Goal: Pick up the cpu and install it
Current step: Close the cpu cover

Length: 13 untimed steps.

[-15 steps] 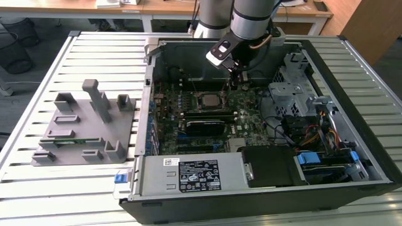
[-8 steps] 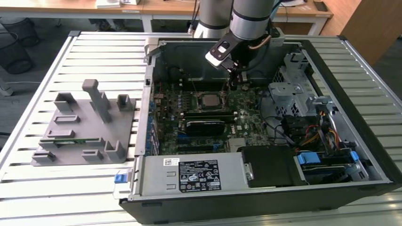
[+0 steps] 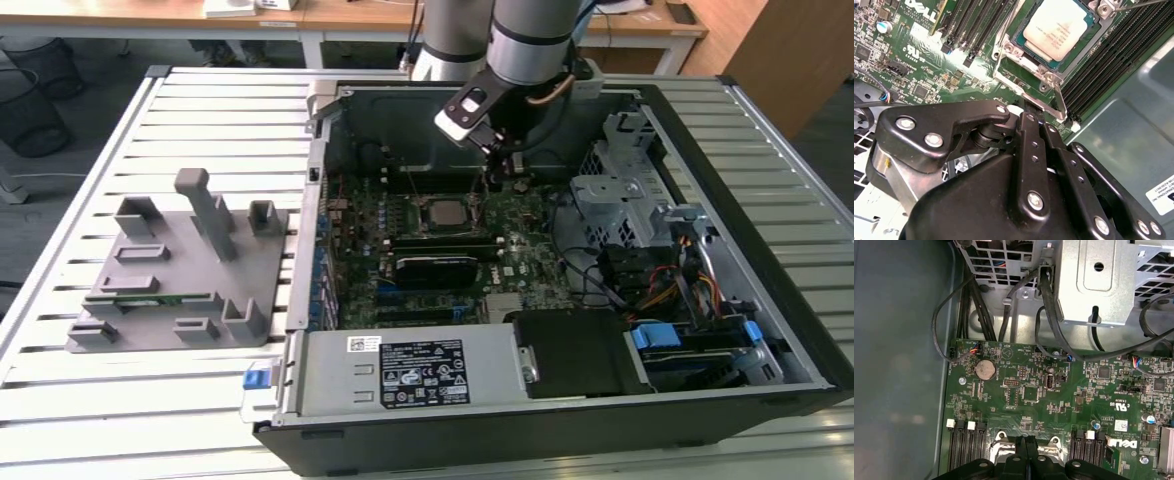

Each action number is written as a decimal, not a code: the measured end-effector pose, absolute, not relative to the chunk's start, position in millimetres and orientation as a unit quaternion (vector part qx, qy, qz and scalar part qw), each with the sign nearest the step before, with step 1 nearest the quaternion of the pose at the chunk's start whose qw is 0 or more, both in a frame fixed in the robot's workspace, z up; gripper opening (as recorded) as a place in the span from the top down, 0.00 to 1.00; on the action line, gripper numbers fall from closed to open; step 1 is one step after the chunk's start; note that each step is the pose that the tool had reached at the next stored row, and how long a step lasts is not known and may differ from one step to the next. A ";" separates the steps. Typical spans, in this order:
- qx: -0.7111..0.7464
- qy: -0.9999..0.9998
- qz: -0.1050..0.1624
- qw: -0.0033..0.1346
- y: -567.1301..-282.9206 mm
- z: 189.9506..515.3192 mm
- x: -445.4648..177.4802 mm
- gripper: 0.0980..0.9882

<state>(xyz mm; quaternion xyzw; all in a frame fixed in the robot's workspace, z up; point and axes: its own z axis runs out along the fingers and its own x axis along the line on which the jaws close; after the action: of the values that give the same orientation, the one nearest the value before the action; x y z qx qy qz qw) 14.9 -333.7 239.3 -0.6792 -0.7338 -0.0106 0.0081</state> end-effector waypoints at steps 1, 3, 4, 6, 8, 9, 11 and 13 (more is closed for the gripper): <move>-0.679 -0.734 -0.011 0.008 -333.7 239.2 14.4 0.99; -0.679 -0.734 -0.011 0.008 -333.7 239.2 13.5 0.99; -0.679 -0.734 -0.011 0.008 -333.7 239.1 13.2 0.99; -0.679 -0.734 -0.011 0.008 -333.7 239.0 12.3 0.99; -0.679 -0.734 -0.011 0.008 -333.7 238.9 11.4 0.99; -0.679 -0.734 -0.011 0.008 -333.7 238.8 10.9 0.99; -0.679 -0.734 -0.011 0.008 -333.7 238.7 9.9 0.99; -0.679 -0.734 -0.011 0.008 -333.7 238.6 8.8 0.99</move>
<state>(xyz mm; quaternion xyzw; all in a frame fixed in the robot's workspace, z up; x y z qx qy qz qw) 8.8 -333.7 238.6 -0.6792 -0.7338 -0.0106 0.0081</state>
